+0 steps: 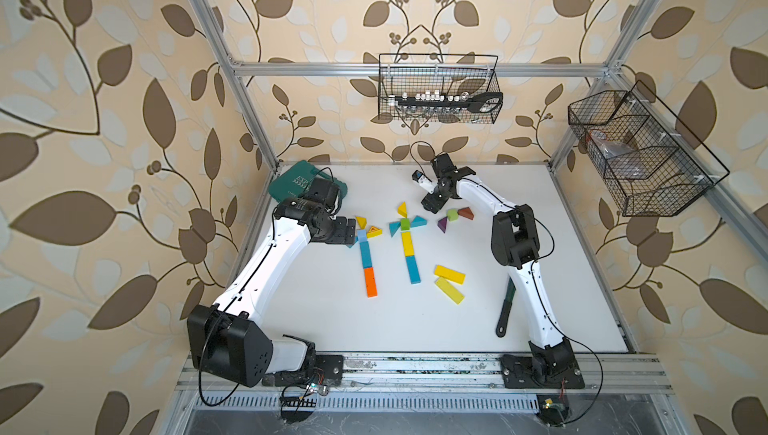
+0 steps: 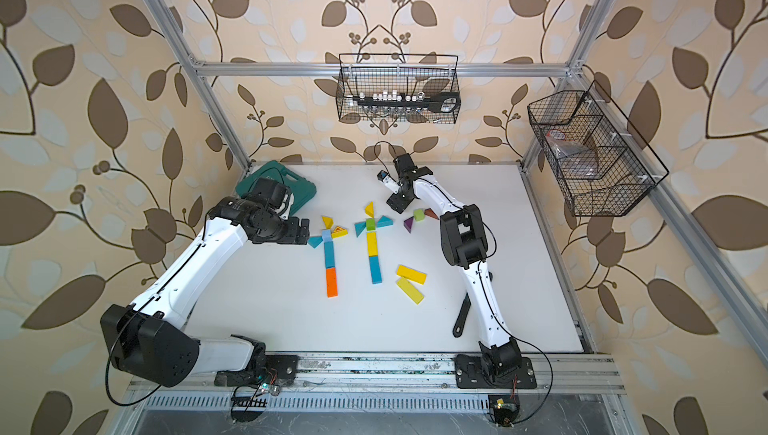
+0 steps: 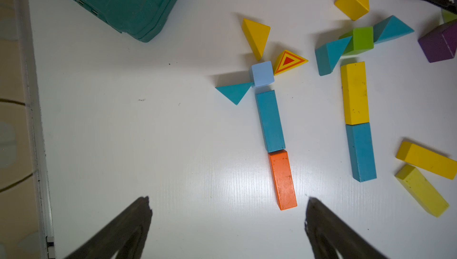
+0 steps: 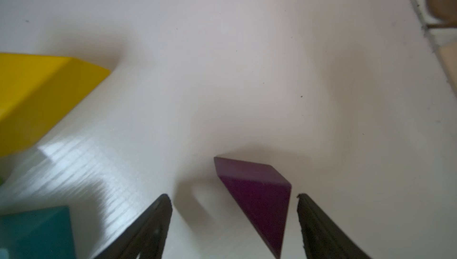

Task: Assemble a small pinwheel with building blocks
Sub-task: Adjust the building block at the center of the board.

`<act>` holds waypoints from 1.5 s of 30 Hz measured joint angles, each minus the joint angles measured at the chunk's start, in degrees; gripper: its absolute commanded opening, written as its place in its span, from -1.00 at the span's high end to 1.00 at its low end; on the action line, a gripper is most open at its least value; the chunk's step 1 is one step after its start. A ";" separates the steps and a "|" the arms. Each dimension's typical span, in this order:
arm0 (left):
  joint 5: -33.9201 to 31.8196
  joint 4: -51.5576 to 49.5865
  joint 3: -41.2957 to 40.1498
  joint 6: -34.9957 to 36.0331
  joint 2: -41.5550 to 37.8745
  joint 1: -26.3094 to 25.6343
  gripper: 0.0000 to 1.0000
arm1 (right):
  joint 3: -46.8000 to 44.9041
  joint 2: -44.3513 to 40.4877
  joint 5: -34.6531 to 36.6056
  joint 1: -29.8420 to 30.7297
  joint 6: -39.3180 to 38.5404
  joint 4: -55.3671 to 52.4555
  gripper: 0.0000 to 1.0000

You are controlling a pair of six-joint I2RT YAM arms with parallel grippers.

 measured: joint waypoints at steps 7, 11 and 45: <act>0.00 0.00 0.00 0.02 0.42 0.00 -0.98 | 4.96 3.13 0.66 -0.02 1.09 0.48 -0.43; 0.00 0.00 0.00 0.02 0.44 0.00 -0.98 | 5.77 3.63 1.22 0.00 2.14 0.44 -0.17; 0.09 0.00 0.00 0.07 0.68 0.00 -0.98 | -2.21 -1.73 9.51 -4.98 22.14 -0.87 0.58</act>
